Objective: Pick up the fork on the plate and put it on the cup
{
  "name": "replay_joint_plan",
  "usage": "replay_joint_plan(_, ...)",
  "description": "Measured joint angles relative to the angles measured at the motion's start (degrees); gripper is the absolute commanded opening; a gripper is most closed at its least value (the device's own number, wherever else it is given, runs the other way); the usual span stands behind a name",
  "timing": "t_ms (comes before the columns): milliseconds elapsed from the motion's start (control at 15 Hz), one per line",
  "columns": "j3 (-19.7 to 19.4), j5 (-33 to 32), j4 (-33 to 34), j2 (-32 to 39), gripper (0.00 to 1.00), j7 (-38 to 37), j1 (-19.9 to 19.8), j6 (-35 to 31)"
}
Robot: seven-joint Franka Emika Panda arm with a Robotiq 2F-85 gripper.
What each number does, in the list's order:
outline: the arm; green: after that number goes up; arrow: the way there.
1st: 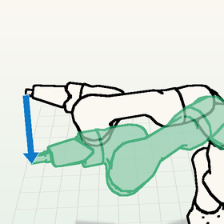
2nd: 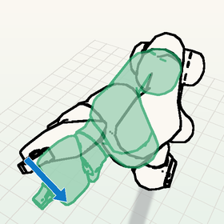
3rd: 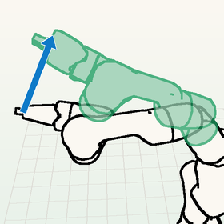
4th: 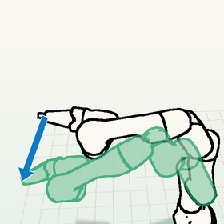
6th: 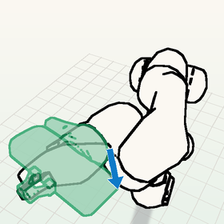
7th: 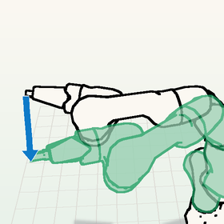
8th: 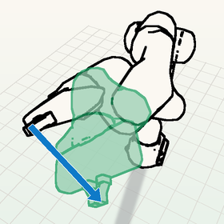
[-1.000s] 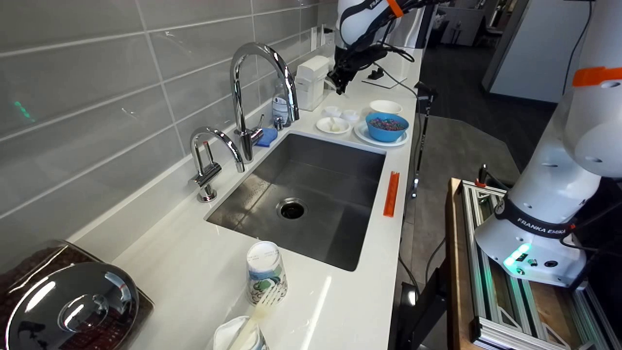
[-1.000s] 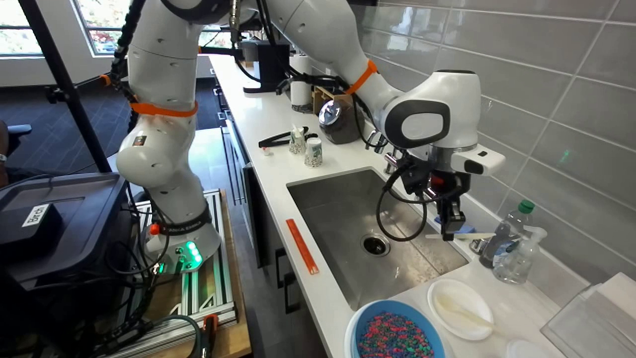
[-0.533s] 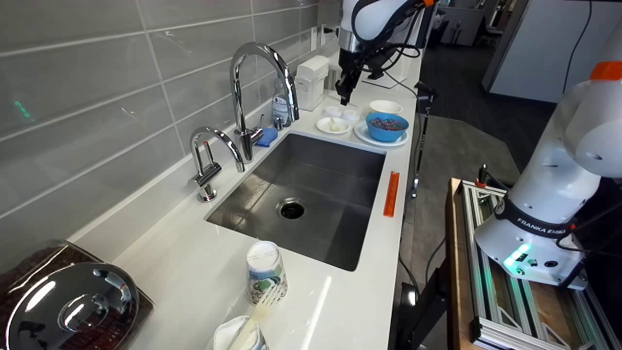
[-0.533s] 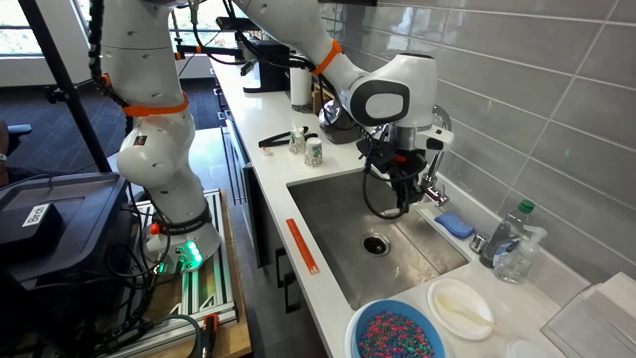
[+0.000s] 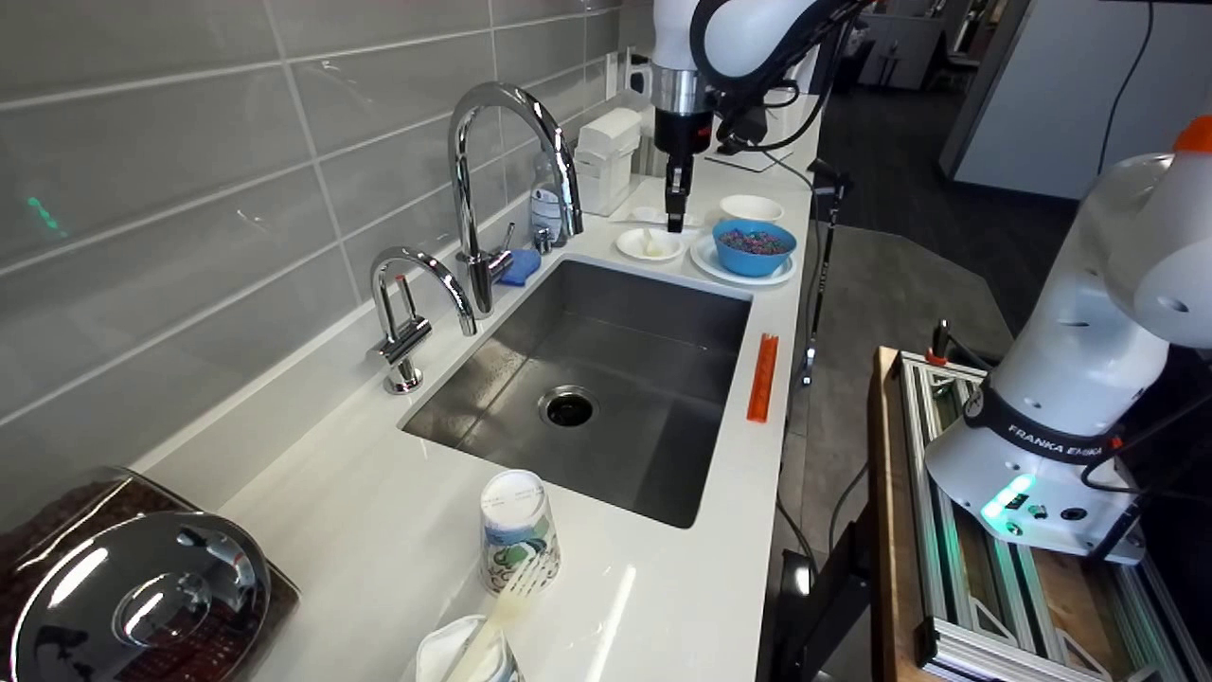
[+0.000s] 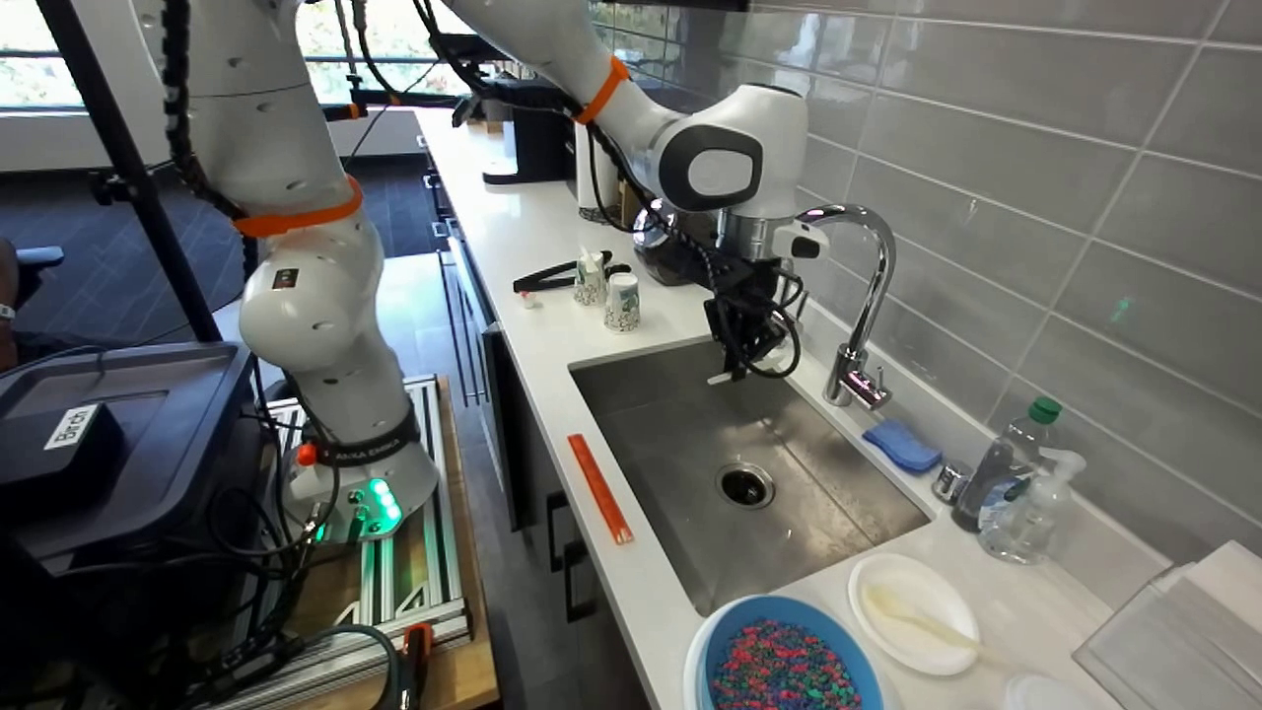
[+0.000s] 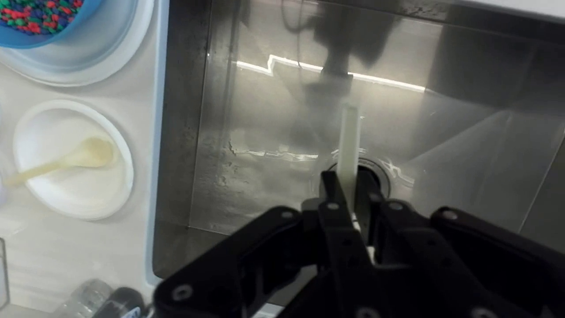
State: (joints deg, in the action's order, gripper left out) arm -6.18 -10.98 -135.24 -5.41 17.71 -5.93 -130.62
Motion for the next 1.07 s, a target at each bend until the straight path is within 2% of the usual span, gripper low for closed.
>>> replay_joint_plan(67,0.6,0.0,-0.1,-0.4,0.03,0.7,0.6,0.4)
replay_joint_plan(133,1.2,-0.1,-0.2,-0.7,0.13,1.1,1.1,0.6)
replay_joint_plan(600,2.1,-0.1,-0.2,-1.1,0.13,1.7,2.2,0.6)
replay_joint_plan(667,2.1,-0.1,-0.2,-1.1,0.03,1.7,2.2,0.6)
replay_joint_plan(1067,3.5,-0.1,-0.7,-0.9,0.03,4.6,3.7,0.6)
